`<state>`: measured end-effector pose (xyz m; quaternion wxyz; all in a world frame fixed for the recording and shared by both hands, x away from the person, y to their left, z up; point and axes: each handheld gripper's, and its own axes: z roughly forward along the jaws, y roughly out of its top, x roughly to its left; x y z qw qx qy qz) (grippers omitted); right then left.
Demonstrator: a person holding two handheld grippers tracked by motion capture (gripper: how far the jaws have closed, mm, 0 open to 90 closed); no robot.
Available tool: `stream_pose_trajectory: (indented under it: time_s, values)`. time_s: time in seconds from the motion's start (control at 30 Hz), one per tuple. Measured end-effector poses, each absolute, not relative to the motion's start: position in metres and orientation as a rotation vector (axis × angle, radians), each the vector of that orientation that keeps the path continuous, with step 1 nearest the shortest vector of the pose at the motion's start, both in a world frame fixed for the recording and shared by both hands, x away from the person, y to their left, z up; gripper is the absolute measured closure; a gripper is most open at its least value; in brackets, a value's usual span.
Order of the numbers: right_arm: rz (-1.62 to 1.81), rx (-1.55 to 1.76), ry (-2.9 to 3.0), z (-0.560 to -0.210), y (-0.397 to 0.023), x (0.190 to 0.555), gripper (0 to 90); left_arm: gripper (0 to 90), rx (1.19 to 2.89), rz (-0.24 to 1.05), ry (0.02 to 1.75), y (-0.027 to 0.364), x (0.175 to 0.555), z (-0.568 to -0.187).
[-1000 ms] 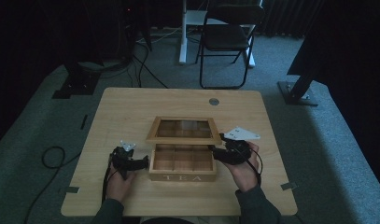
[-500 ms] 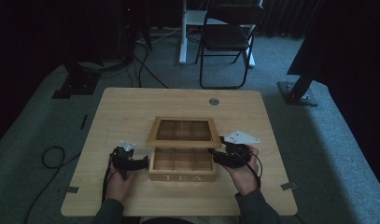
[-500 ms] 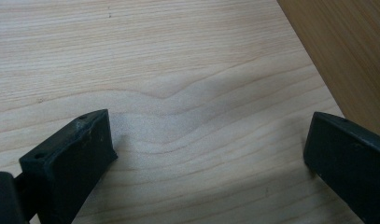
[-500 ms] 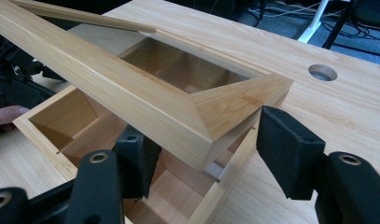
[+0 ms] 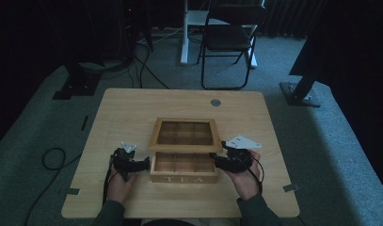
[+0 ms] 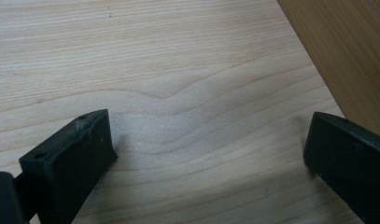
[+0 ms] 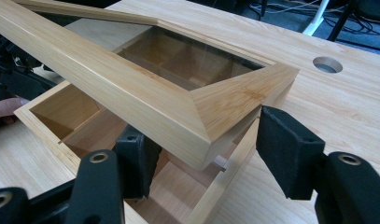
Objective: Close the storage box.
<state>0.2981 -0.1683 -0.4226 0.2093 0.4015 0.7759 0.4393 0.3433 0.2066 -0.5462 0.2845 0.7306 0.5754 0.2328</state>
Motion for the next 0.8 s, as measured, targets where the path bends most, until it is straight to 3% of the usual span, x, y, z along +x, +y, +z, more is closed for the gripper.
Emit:
stream_pose_trajectory:
  time_s: [0.8]
  values:
    - [1.231,1.11,2.167,-0.4306,-0.1696,0.2958,39.8,1.6,1.95,0.624,1.54,0.2064,0.3433,-0.5464]
